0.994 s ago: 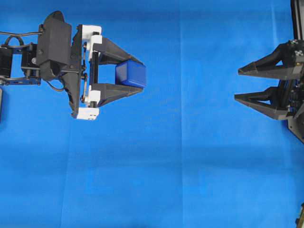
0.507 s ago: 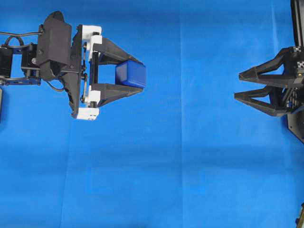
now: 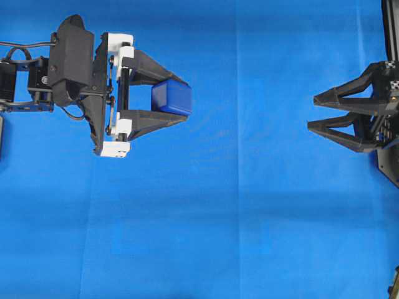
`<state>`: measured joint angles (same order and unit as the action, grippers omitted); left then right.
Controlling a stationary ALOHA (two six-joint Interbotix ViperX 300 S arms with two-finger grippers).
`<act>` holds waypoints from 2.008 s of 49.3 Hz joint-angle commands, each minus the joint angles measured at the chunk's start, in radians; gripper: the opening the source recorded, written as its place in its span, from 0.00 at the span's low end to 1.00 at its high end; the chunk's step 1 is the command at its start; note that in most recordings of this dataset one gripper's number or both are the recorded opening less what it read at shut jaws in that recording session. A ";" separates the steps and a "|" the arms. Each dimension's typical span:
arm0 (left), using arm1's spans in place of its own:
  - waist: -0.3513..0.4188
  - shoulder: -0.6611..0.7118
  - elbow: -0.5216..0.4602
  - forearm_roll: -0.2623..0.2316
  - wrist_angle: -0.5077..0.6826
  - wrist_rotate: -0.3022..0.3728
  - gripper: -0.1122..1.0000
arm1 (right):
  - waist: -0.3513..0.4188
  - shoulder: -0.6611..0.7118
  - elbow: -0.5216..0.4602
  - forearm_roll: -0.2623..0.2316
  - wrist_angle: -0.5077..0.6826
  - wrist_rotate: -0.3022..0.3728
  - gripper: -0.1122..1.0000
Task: Handover the blue block to the right arm after grasping it with the left arm, then place it in the designated position.
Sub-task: 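Hold the cube raised with the left gripper while opening the right gripper, then bring the right gripper down over the cube and close on it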
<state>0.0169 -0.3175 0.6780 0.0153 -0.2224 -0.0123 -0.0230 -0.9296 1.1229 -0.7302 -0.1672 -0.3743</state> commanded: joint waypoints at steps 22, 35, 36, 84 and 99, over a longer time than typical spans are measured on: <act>-0.002 -0.018 -0.011 0.000 -0.009 0.000 0.54 | 0.000 0.006 -0.029 0.002 -0.009 0.003 0.94; -0.002 -0.018 -0.011 0.002 -0.009 -0.002 0.53 | 0.000 0.006 -0.029 0.002 -0.009 0.003 0.94; -0.003 -0.018 -0.011 0.000 -0.009 -0.002 0.53 | 0.000 0.006 -0.029 0.002 -0.009 0.003 0.94; -0.003 -0.018 -0.011 0.002 -0.009 -0.005 0.53 | -0.012 0.242 -0.209 0.006 -0.057 0.005 0.94; -0.008 -0.020 -0.011 0.002 -0.009 -0.005 0.53 | -0.041 0.489 -0.390 0.002 -0.112 0.002 0.94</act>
<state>0.0138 -0.3175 0.6765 0.0153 -0.2224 -0.0153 -0.0583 -0.5016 0.8099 -0.7286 -0.2562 -0.3743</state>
